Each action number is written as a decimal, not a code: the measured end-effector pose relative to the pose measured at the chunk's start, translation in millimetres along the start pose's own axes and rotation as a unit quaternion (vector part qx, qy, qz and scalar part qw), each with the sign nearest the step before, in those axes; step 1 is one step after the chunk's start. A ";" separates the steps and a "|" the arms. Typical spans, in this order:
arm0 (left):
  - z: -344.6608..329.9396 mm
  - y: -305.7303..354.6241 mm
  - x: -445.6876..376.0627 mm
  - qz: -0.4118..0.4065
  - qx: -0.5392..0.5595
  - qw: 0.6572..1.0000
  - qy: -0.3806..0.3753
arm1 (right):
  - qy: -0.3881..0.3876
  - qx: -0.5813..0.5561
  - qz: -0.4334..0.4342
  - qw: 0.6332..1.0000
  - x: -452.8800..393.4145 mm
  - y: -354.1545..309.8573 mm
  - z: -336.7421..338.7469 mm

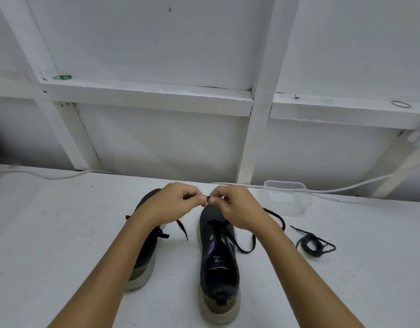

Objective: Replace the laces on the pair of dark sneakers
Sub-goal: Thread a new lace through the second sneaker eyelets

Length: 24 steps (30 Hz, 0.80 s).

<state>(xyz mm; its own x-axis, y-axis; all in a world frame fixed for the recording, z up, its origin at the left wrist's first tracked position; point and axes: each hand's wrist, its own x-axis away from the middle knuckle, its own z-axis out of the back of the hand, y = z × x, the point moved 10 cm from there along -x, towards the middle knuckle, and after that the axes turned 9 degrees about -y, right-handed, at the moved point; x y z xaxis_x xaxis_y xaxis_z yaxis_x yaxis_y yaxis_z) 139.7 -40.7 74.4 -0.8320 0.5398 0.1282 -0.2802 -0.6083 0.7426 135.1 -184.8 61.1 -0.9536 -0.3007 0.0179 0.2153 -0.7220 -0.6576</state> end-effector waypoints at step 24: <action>-16.7 -49.3 17.4 0.100 0.055 0.992 -0.056 | 0.091 0.077 -0.081 0.990 -4.9 33.3 18.9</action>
<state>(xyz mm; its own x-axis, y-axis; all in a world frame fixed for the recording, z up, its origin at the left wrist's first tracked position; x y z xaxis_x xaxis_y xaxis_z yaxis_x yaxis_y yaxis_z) 131.0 -11.0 29.1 -0.8057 0.4799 0.3473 -0.0566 -0.6459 0.7613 150.9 -219.1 53.4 -0.9973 -0.0662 -0.0328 0.0734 -0.8421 -0.5343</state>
